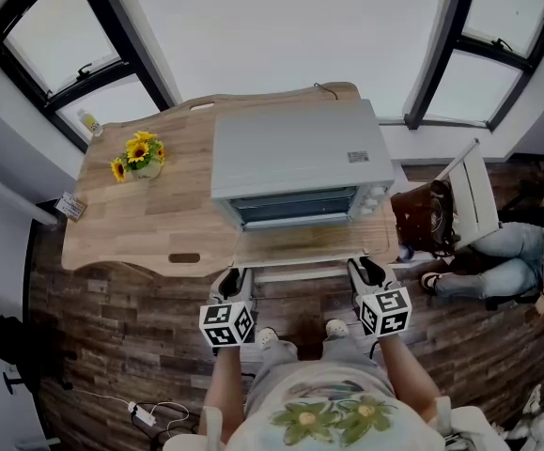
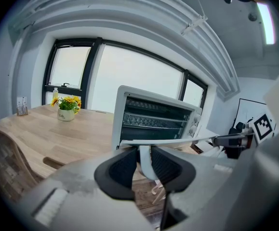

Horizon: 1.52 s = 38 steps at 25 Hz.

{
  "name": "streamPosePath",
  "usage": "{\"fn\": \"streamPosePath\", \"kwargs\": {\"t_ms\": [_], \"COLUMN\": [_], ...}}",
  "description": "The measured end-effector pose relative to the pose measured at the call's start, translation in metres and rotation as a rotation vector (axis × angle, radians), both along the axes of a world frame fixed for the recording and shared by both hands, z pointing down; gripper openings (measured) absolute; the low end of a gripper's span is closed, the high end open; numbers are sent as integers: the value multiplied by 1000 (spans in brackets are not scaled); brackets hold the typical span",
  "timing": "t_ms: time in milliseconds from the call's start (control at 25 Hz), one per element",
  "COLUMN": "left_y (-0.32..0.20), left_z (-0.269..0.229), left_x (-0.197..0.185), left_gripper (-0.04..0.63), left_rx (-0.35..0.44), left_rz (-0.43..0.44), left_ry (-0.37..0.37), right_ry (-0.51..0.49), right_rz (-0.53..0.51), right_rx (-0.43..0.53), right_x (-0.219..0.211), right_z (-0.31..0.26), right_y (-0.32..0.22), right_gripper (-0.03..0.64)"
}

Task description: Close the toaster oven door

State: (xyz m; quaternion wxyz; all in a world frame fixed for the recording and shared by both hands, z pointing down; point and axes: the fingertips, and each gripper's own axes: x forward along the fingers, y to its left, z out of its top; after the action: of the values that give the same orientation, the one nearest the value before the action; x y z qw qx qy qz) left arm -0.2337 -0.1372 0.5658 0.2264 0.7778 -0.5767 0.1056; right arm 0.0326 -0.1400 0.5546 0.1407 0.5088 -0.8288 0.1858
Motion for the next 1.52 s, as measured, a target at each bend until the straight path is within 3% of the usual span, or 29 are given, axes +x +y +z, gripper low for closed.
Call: {"fn": "streamPosePath", "kwargs": {"t_ms": [1520], "left_y": [-45], "left_z": [-41], "left_x": [-5], "left_gripper": [112], "left_rx": [49], "left_rz": [-58], "left_ry": [107], "right_ry": [-40], "right_rz": [53], "right_rx": [87], "right_x": [-1], "right_z": [-45], "right_y": [-45], "right_gripper": [95]}}
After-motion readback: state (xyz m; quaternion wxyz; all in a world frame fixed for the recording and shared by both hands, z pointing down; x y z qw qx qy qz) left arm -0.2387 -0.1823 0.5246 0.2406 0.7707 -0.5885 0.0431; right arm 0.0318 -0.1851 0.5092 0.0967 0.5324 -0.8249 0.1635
